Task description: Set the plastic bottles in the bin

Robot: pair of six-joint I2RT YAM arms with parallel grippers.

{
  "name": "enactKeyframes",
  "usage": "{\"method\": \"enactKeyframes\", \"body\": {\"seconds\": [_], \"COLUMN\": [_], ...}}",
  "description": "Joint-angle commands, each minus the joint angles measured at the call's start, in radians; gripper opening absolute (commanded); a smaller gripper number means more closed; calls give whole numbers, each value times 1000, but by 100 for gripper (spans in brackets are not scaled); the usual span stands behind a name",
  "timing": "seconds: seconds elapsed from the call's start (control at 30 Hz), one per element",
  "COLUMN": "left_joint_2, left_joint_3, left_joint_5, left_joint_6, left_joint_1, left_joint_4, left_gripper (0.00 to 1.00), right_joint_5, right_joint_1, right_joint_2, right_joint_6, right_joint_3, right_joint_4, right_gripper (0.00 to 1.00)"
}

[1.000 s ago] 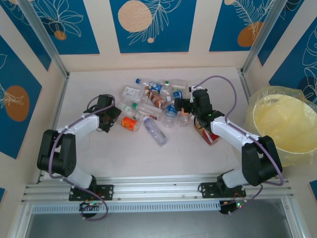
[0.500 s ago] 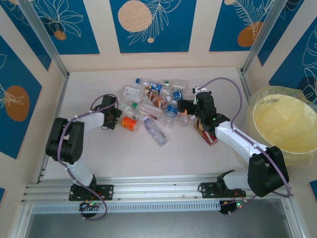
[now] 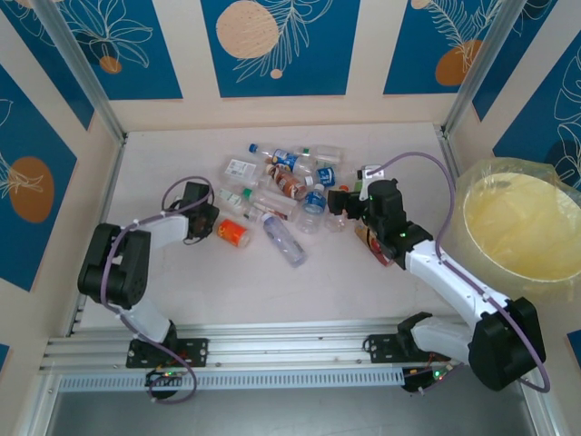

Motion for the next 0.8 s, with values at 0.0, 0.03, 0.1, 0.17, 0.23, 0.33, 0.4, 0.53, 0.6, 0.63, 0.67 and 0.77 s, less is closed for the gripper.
{"method": "enactKeyframes", "body": {"seconds": [0.0, 0.03, 0.1, 0.17, 0.23, 0.33, 0.4, 0.53, 0.6, 0.63, 0.67, 0.77], "left_joint_2": [-84, -107, -180, -261, -332, -392, -388, -322, -284, -267, -243, -185], "left_joint_3": [-18, -18, -30, -62, -107, -116, -58, 67, 113, 132, 151, 201], "left_joint_5": [-54, -49, -16, 68, 187, 363, 474, 625, 655, 670, 697, 772], "left_joint_6": [119, 153, 265, 383, 473, 532, 564, 616, 611, 602, 587, 535], "left_joint_1": [4, 5, 4, 3, 2, -8, -35, -138, -171, -176, -179, -195], "left_joint_4": [-22, -31, -15, 73, 227, 382, 403, 423, 464, 474, 500, 570], "left_gripper": [0, 0, 0, 0, 0, 0, 0, 0, 0, 0, 0, 0], "right_joint_5": [-88, -124, -210, -273, -324, -330, -336, -428, -517, -556, -600, -639], "right_joint_1": [5, 6, 8, 8, 9, 33, 59, 96, 104, 107, 110, 126], "right_joint_2": [-44, -49, -57, -57, -57, -69, -70, -37, -17, -8, 1, 25], "right_joint_6": [-26, -30, -20, 18, 59, 143, 198, 229, 222, 217, 214, 228], "right_joint_3": [-9, -8, -10, -9, -6, -27, -64, -60, -29, -18, -6, 23], "right_joint_4": [11, 2, -10, -23, -32, 24, 125, 212, 212, 212, 215, 218], "right_gripper": [100, 100, 100, 99, 100, 100, 99, 99, 99, 99, 99, 100]}}
